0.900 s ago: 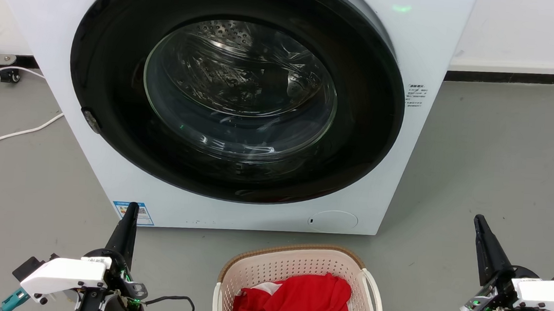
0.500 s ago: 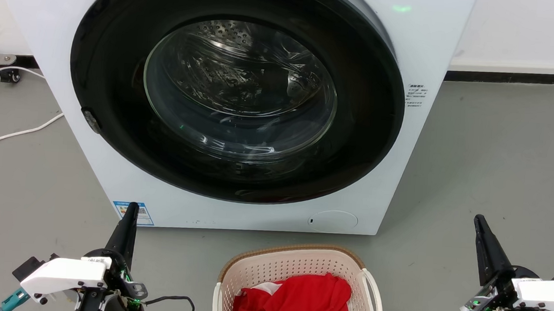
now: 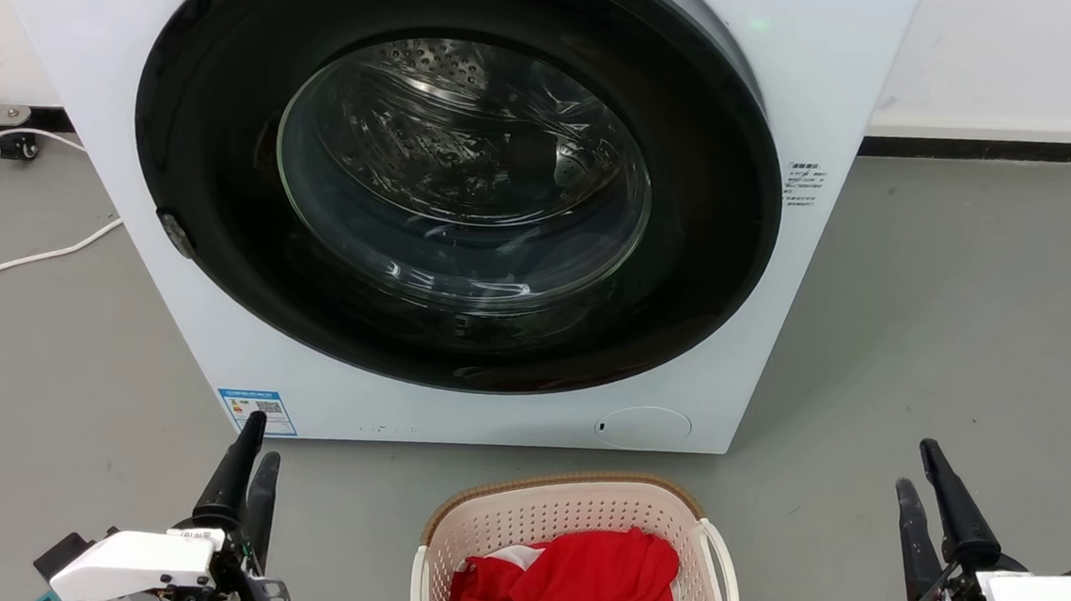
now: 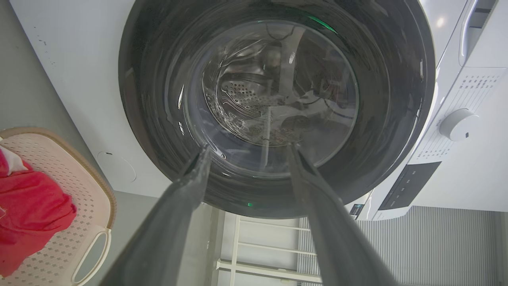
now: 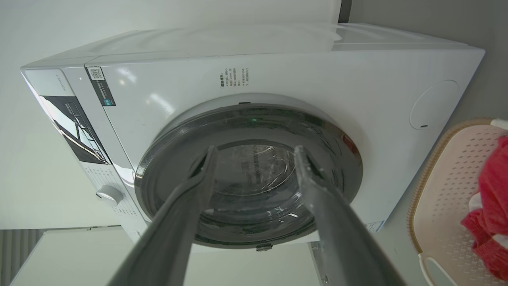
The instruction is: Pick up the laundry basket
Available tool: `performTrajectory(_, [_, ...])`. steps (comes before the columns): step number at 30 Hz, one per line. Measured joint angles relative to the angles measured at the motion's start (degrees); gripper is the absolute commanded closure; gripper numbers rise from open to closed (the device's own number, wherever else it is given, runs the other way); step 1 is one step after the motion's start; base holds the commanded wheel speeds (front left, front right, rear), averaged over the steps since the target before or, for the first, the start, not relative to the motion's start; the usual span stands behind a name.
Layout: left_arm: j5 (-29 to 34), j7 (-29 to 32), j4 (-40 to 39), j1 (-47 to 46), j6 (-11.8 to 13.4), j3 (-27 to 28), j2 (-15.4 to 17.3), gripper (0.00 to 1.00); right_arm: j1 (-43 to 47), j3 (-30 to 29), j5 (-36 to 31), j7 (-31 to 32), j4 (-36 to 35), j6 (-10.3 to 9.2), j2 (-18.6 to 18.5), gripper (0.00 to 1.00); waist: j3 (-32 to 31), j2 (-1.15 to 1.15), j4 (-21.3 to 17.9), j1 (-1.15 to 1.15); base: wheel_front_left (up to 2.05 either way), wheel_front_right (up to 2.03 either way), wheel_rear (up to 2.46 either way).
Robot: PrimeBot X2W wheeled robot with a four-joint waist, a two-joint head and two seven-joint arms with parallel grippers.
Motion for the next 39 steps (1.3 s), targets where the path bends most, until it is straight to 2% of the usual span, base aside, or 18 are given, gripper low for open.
performTrajectory(7, [4.8,-2.0,-1.2,0.0,0.0,0.1,0.0,0.0,0.0,-0.2,-5.4,-2.0,-1.2,0.0,0.0,0.0,0.1,0.0,0.0,0.0,0.0,0.0,0.0])
performTrajectory(19, [19.0,-5.1,-4.3,0.0,0.8,-0.4,0.0,0.0,0.5,1.1,-23.0,-5.0,-5.8,0.0,0.0,0.0,0.2,0.0,-0.1,0.0,0.0,0.0,0.0])
performTrajectory(20, [19.0,-5.1,-4.3,0.0,0.8,-0.4,0.0,0.0,0.5,1.1,-23.0,-5.0,-5.8,0.0,0.0,0.0,0.2,0.0,-0.1,0.0,0.0,0.0,0.0])
performTrajectory(25, [25.5,-6.4,-5.8,0.4,1.8,-1.1,0.0,0.0,1.4,2.0,-31.6,-6.3,-7.5,0.0,0.0,0.0,0.2,0.0,-0.1,0.0,0.0,0.0,0.0])
performTrajectory(39, [40.1,-9.3,-7.5,1.2,3.1,-3.0,0.0,0.0,2.9,3.4,-48.3,-9.3,-10.2,0.01,0.0,0.0,-0.1,0.0,-0.1,0.0,0.0,0.0,0.0])
